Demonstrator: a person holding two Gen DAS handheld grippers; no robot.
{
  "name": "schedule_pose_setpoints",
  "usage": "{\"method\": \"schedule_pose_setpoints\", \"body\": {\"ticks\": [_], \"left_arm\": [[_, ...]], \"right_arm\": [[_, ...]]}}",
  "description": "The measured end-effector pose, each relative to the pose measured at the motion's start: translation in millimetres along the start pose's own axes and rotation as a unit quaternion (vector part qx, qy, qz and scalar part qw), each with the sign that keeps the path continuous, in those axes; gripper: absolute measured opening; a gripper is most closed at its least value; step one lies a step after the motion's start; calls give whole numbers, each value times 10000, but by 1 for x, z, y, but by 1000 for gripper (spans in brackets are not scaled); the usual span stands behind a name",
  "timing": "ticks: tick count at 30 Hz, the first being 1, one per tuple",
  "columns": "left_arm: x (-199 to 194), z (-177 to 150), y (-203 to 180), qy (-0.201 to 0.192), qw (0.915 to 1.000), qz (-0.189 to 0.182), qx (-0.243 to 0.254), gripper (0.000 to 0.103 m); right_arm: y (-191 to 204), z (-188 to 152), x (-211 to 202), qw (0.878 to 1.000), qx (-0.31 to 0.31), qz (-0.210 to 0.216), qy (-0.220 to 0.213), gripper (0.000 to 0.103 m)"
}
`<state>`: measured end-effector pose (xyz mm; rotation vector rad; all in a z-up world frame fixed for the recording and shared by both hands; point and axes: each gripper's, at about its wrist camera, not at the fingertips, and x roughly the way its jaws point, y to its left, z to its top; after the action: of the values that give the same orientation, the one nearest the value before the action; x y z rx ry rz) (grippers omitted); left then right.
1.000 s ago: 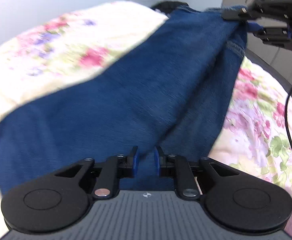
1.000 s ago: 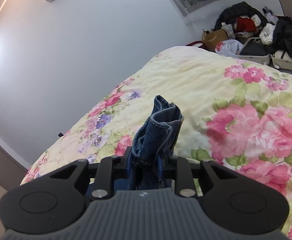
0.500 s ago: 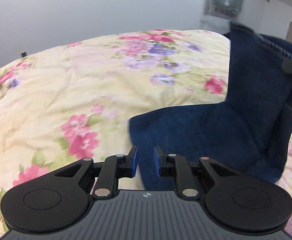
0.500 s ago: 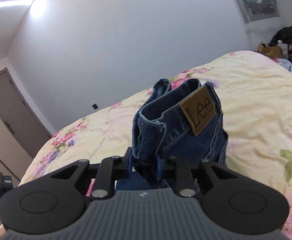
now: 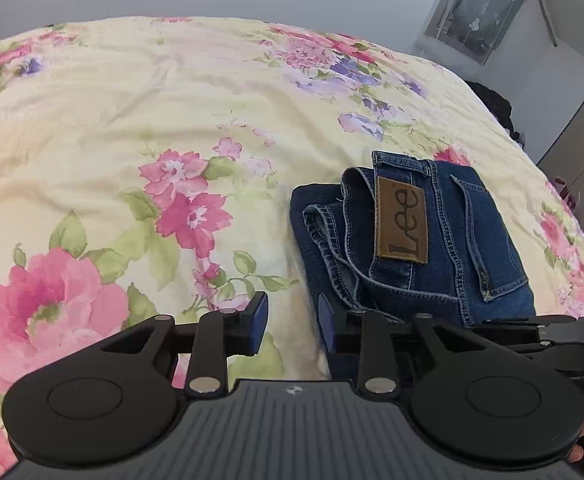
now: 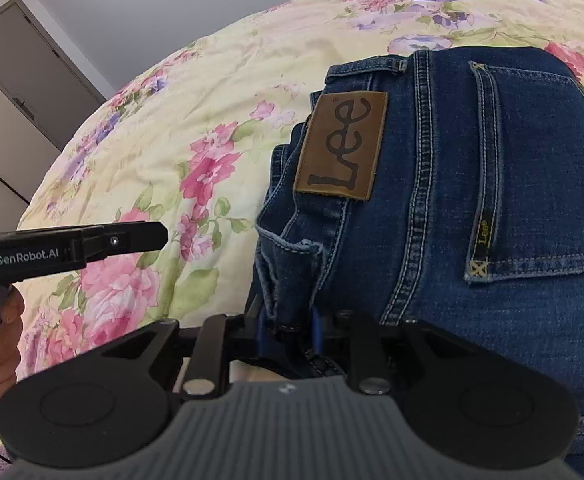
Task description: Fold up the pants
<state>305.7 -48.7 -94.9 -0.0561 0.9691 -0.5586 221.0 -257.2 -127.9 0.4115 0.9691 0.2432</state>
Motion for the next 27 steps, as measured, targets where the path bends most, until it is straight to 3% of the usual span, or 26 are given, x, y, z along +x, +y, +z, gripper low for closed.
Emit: {"method": "schedule_pose_setpoints", "body": {"ticks": [5,8,10,13,15,16,18,21,23,25,26,27], "left_arm": [[11,13,9,-9,9964,-551,-643,35],[18,25,9,-82,9917,-828,-977,36],[28,34,10,-85,9886,-929,-1183,36],[52,42,13,14,9843,-984,-1466,36],[69,45,17,62,9803,-1069,-1659,36],[77,45,20,69,9778,-1129,-1766,36],[94,47,26,174,9707,-1283,-2025,36],[114,50,33,329,9583,-1525,-2393,35],[114,58,32,167,9562,-1663,-2403,34],[107,69,26,37,9507,-2042,-2332,34],[103,74,20,27,9518,-2138,-2198,34],[98,80,11,17,9589,-2050,-1960,34]], "right_arm": [[12,17,-5,9991,-175,131,355,41],[22,27,-21,9978,-556,76,355,43],[22,38,-35,9975,-694,-2,136,43],[6,60,-49,9955,-807,-451,-229,42],[-12,73,-50,9916,-844,-909,-366,37],[-23,77,-50,9898,-852,-1066,-414,27],[-49,82,-50,9884,-711,-1262,-452,19],[-83,79,-44,9922,-365,-1155,-290,10],[-96,71,-40,9945,-302,-974,-258,9],[-99,66,-33,9952,-326,-887,-259,9],[-100,65,-31,9955,-328,-856,-259,9],[-101,64,-29,9956,-316,-837,-260,9]]}}
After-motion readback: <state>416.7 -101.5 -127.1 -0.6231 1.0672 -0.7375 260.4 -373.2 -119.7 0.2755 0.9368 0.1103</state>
